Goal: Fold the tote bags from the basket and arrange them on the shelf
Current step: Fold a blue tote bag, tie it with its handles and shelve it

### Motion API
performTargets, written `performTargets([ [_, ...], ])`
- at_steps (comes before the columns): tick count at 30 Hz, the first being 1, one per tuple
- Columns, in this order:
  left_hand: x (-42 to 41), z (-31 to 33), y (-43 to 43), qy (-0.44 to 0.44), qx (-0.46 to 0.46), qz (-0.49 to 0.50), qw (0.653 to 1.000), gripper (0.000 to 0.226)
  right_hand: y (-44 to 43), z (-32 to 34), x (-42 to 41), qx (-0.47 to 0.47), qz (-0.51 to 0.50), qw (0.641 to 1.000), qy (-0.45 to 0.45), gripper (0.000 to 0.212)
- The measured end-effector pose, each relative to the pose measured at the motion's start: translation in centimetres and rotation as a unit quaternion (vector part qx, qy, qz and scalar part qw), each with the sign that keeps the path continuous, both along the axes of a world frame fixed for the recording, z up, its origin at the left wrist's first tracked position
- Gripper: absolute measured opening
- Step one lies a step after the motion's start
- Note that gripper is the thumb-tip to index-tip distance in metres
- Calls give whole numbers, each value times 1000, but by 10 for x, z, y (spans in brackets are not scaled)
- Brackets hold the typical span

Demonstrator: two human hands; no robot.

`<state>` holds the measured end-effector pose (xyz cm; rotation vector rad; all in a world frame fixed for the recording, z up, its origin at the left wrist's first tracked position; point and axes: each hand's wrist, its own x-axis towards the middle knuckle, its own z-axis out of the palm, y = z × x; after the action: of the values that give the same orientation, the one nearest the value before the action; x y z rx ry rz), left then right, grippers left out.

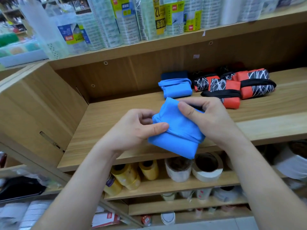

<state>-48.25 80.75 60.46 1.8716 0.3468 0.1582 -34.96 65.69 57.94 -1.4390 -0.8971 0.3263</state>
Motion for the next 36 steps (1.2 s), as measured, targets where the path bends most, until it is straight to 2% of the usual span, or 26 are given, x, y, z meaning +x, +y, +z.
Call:
performTargets([
  [3,7,-4,5,-32,-24,88,995,25,3,-3,8,6,-40,999,-20,14],
  [5,14,-5,16,-53,-44,175,982,18,-3,-4,21,-38,-98,991,-88,17],
  [7,24,-9,36,-79,-50,265,960,9,-13,-6,35,-112,-165,964,-176,28],
  [9,35,-15,59,-87,-18,321,943,8,-24,-9,50,-176,-217,932,-233,35],
  [12,52,-24,85,-60,40,354,933,11,-37,-16,67,-251,-281,880,-289,47],
  [16,75,-30,97,-14,68,353,933,31,-43,-24,77,-313,-283,851,-311,61],
  [20,92,-34,103,-19,89,367,926,49,-46,-34,93,-280,-263,856,-346,52],
  [24,102,-37,107,-2,159,383,910,48,-46,-40,106,-243,-263,852,-381,43],
  [30,103,-38,104,55,249,359,898,45,-46,-40,104,-240,-274,840,-403,53],
  [33,96,-37,97,71,311,345,883,46,-53,-38,101,-226,-278,854,-376,50],
  [36,80,-34,79,13,388,303,870,36,-66,-35,91,-181,-279,881,-337,39],
])
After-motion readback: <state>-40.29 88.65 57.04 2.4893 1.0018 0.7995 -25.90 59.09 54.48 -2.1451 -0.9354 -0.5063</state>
